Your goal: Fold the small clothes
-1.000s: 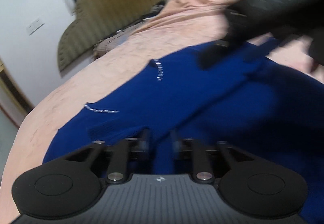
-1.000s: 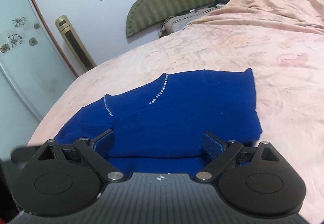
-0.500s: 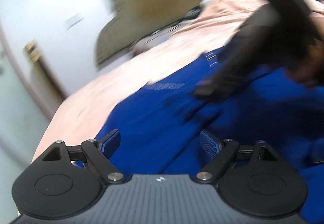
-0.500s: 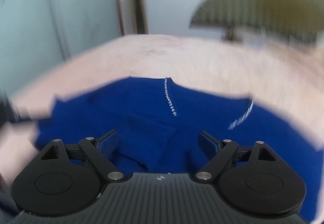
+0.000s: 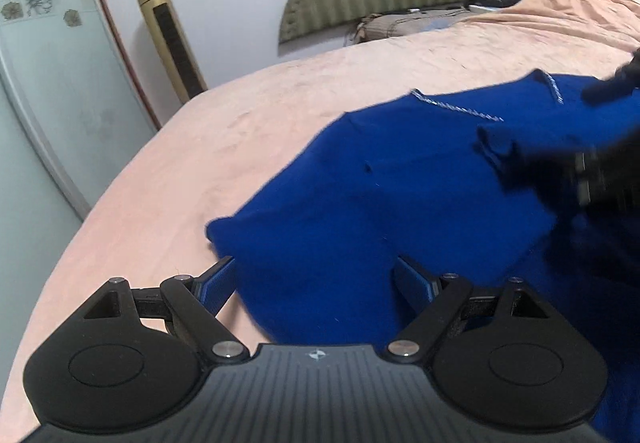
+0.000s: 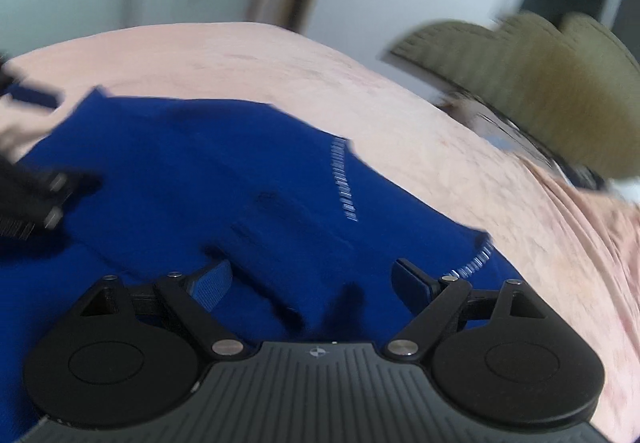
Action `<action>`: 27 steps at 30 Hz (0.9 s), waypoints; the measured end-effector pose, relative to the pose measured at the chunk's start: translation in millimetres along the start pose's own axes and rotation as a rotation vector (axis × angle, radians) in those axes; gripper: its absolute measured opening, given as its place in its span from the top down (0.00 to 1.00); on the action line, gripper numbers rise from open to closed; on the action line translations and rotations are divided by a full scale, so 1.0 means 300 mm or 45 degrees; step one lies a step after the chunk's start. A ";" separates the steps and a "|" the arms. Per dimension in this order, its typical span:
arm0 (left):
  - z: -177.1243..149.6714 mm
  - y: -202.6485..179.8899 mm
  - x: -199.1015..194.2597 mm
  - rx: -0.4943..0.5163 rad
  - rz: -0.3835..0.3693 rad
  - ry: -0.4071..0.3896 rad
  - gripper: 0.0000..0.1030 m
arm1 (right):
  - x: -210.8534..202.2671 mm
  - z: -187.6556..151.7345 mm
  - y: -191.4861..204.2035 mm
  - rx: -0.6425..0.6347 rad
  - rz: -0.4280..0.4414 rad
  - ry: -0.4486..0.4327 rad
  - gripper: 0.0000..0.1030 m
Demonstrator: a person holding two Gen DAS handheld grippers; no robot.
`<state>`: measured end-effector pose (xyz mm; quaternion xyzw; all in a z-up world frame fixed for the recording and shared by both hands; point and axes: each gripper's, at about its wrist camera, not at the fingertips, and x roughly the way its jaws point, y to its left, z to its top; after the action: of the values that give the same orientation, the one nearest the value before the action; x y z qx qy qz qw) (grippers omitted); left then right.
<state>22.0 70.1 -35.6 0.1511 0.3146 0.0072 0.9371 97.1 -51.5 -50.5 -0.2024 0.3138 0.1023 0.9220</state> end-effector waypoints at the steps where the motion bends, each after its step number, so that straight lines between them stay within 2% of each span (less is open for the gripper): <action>1: -0.001 -0.005 -0.004 0.000 -0.002 0.000 0.17 | -0.005 -0.005 -0.029 0.076 -0.045 -0.010 0.14; 3: 0.007 0.000 0.015 -0.009 -0.008 0.004 0.17 | -0.017 -0.027 -0.098 0.254 -0.080 -0.009 0.14; 5: 0.011 0.004 0.028 -0.021 -0.020 0.009 0.17 | -0.028 -0.055 -0.163 0.422 -0.051 0.003 0.15; 6: 0.014 0.006 0.035 -0.024 -0.024 0.011 0.17 | -0.029 -0.063 -0.177 0.455 -0.026 0.010 0.16; 11: 0.016 0.006 0.039 -0.036 -0.029 0.009 0.17 | -0.017 -0.066 -0.155 0.418 0.133 0.019 0.17; 14: 0.018 0.007 0.038 -0.038 -0.025 0.008 0.17 | -0.012 -0.056 -0.156 0.417 0.150 0.005 0.19; 19: 0.013 0.016 0.006 -0.032 -0.028 -0.031 0.17 | -0.014 -0.072 -0.239 0.620 0.224 0.004 0.37; 22: 0.012 0.009 -0.007 -0.021 -0.015 -0.039 0.17 | -0.011 -0.116 -0.316 0.751 0.164 0.002 0.35; 24: 0.015 0.005 -0.015 -0.026 -0.026 -0.051 0.17 | -0.001 -0.134 -0.335 0.748 0.161 0.021 0.36; 27: 0.022 -0.009 -0.013 -0.025 -0.045 -0.052 0.17 | 0.016 -0.140 -0.317 0.691 0.245 0.026 0.43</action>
<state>22.5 65.4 -29.1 0.1365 0.2980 -0.0094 0.9447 108.4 -155.0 -54.4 0.0815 0.3566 0.0995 0.9254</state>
